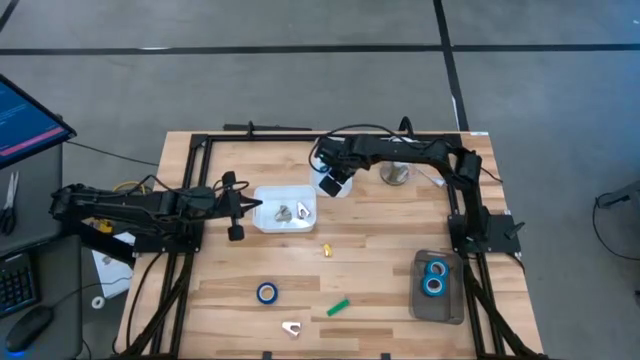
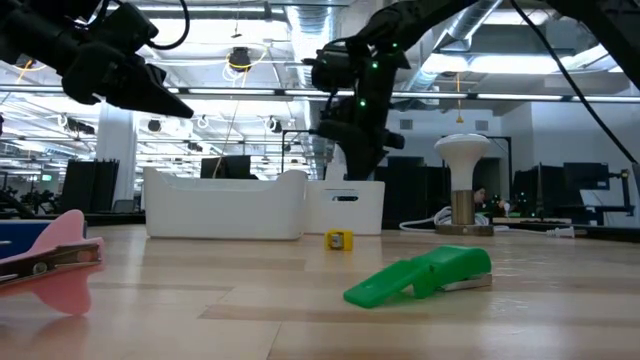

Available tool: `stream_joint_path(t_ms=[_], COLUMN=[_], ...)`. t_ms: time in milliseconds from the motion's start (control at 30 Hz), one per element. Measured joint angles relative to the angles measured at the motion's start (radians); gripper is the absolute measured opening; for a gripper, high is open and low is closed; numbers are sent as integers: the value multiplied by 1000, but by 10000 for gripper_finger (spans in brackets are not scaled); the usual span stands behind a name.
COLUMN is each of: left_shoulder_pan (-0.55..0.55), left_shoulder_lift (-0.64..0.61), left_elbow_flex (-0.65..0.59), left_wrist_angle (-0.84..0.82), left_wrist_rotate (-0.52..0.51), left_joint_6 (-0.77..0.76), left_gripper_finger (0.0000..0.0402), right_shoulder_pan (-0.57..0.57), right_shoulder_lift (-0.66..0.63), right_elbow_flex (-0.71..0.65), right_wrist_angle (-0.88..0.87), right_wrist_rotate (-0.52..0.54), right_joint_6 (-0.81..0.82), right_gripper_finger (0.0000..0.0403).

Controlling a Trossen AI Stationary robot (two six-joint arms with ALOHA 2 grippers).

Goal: Pick and place Stapler, Stapler remover, tape
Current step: Put the blue stapler into the top white bin

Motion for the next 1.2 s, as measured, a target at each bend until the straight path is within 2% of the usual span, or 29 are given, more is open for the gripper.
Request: stream_joint_path(t_ms=[300,900,1067,1200], left_shoulder_pan=[0,0,0,0], left_shoulder_lift=[0,0,0,0], left_elbow_flex=[0,0,0,0], left_wrist_angle=[6,10,10,9], left_wrist_rotate=[0,0,0,0], left_joint_6=[0,0,0,0], left_gripper_finger=[1,1,1,1], right_shoulder_pan=[0,-1,-1,-1], right_shoulder_lift=[0,0,0,0], right_elbow_flex=[-65,-65,-65,-65], right_wrist_angle=[43,75,99,121], right_wrist_rotate=[-2,-25,-25,-25], right_joint_6=[15,8,5,-17], right_gripper_finger=[65,67,83,113])
